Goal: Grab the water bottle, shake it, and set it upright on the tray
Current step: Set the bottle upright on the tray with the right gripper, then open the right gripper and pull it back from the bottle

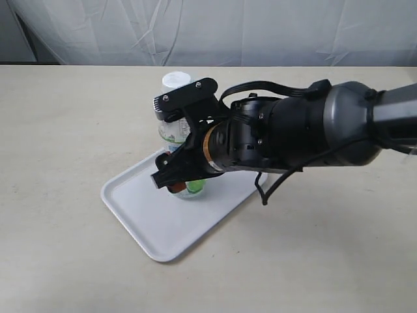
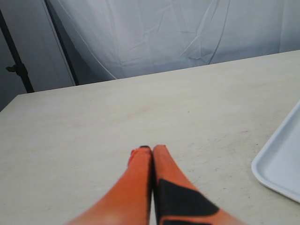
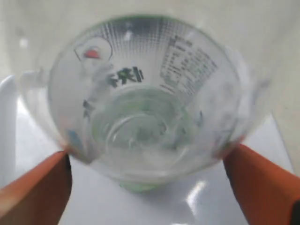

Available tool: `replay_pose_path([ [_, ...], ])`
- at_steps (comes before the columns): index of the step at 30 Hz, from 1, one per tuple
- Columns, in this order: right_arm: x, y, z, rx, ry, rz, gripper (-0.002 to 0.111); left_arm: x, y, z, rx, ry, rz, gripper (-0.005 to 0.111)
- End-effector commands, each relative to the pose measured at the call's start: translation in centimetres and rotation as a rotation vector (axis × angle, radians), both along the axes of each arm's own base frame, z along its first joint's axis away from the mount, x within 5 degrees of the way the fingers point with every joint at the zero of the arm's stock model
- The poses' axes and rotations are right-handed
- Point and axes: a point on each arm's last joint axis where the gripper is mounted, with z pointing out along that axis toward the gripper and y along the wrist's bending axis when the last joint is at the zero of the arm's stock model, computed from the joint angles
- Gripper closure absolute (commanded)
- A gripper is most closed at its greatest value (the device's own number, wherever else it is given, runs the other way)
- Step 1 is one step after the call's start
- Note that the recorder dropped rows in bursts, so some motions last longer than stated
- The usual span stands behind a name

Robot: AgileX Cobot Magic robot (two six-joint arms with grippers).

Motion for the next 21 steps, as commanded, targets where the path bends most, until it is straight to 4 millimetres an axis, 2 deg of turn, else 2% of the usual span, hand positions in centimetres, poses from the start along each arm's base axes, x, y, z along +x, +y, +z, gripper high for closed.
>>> replay_pose_path([
  [1, -0.8, -0.1, 1.0, -0.052, -0.037, 0.021, 0.023, 0.0, 0.0, 0.0, -0.003, -0.014, 0.000, 0.106],
  [8, -2.7, -0.1, 2.5, -0.083, -0.052, 0.021, 0.023, 0.0, 0.0, 0.0, -0.003, -0.014, 0.000, 0.106],
  [16, -6.4, -0.2, 4.5, -0.147, -0.044, 0.046, 0.024, 0.0, 0.0, 0.0, -0.003, -0.014, 0.000, 0.106],
  [18, -7.2, -0.3, 5.1, -0.147, -0.050, 0.056, 0.032, 0.0, 0.0, 0.0, -0.003, -0.014, 0.000, 0.106],
  [21, -8.2, -0.8, 6.0, -0.161, -0.043, 0.041, 0.060, 0.0, 0.0, 0.0, -0.003, -0.014, 0.000, 0.106],
])
